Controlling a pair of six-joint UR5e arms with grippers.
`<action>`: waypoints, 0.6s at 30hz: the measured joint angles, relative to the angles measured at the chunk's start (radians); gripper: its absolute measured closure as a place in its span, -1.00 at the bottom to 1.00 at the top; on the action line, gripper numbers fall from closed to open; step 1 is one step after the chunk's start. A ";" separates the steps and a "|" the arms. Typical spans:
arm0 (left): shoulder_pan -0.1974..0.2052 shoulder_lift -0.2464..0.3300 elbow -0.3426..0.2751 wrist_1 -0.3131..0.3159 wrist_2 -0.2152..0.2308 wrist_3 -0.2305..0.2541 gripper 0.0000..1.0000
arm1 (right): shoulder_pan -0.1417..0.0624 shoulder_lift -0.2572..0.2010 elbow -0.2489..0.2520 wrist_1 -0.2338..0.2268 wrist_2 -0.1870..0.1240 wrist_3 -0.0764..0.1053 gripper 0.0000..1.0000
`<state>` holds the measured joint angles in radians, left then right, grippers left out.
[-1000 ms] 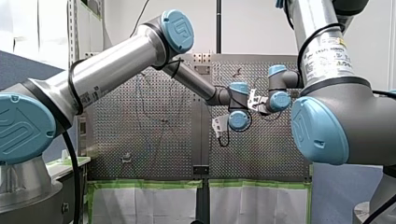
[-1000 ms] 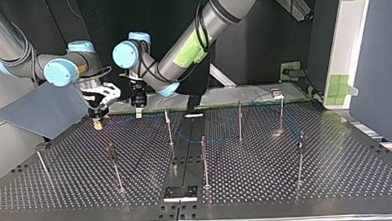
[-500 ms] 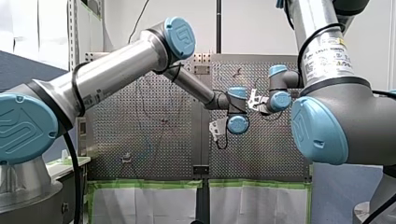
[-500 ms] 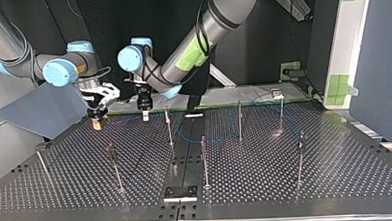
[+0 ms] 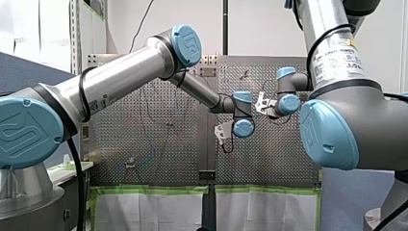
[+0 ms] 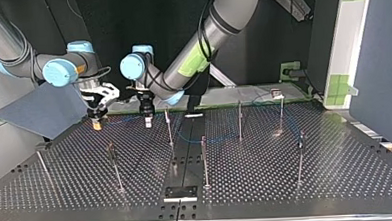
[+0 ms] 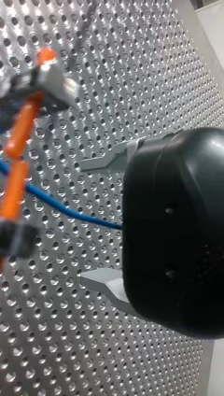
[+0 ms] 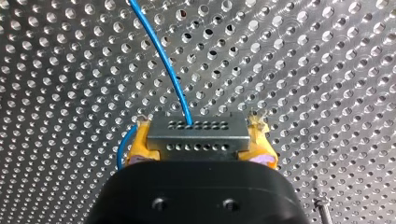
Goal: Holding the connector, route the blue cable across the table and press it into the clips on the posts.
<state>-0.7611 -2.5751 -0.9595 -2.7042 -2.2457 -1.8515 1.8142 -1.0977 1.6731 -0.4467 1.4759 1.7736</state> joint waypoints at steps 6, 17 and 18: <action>0.013 -0.014 0.004 -0.017 0.017 -0.001 -1.00 | 0.000 0.000 0.000 -0.001 0.000 0.000 1.00; 0.015 -0.018 0.016 -0.037 0.022 -0.020 0.10 | 0.001 0.000 0.000 0.000 -0.001 0.000 1.00; 0.014 -0.018 0.016 -0.036 0.023 -0.020 0.10 | 0.001 0.000 0.000 0.000 -0.001 0.000 1.00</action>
<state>-0.7472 -2.5928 -0.9435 -2.7401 -2.2228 -1.8719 1.8152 -1.0978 1.6730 -0.4466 1.4751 1.7736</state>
